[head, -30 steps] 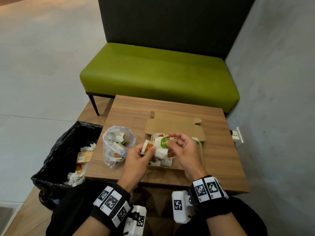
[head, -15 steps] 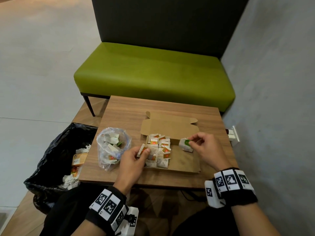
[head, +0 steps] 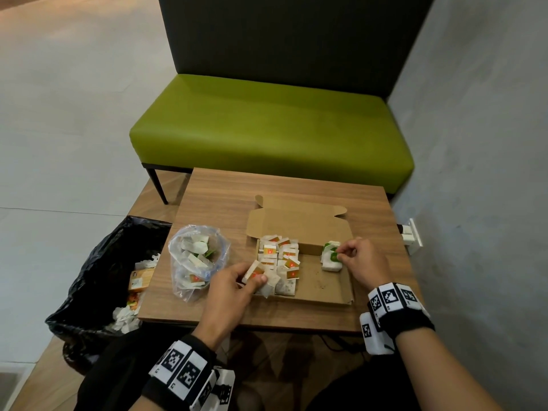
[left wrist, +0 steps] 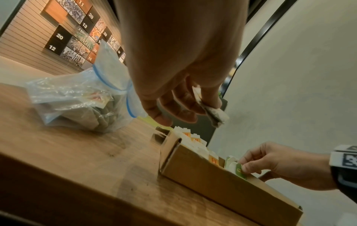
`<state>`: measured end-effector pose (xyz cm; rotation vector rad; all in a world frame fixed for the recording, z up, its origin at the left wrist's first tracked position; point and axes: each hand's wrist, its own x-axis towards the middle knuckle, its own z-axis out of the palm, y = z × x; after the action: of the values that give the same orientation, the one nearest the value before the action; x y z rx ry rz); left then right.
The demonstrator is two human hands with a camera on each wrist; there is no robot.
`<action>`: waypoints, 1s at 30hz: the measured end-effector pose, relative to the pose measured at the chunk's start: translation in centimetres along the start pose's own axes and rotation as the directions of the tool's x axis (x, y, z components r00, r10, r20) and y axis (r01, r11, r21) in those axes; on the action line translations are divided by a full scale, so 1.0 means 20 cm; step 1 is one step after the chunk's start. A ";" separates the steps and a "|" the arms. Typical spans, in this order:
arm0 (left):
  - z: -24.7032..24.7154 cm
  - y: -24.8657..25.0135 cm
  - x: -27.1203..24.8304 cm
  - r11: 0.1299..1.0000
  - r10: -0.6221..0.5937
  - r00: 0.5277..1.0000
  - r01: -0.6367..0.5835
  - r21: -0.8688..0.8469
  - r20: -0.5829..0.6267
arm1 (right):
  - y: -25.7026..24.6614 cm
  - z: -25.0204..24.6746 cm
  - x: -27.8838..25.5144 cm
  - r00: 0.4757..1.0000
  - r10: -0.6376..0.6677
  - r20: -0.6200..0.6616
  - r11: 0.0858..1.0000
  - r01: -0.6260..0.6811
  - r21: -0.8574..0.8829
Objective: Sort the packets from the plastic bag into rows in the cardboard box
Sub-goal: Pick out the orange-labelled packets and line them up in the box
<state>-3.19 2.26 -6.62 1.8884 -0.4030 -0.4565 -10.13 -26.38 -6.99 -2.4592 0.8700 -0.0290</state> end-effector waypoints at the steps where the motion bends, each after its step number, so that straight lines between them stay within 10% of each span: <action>1: 0.00 0.00 0.00 1.000 -0.010 1.000 0.010 0.008 -0.010 | 0.00 0.01 0.00 1.000 -0.007 -0.023 1.000 0.007 -0.001; 11: 0.05 0.03 0.02 0.999 -0.017 1.000 0.016 0.049 0.009 | -0.06 -0.02 -0.12 0.966 -0.054 -0.255 0.992 0.081 0.095; 17: 0.10 0.07 0.05 0.974 0.052 0.980 -0.092 0.208 0.194 | -0.33 0.04 -0.35 0.895 -0.321 0.310 0.901 0.189 0.390; 30: 0.06 0.09 0.06 0.920 0.107 0.972 -0.177 0.351 0.210 | -0.29 0.08 -0.31 0.930 -0.279 0.239 0.911 0.178 0.371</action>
<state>-2.83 0.12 -5.39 2.1648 -0.7935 -0.4870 -11.46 -18.12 -4.66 -2.1501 0.4026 0.0848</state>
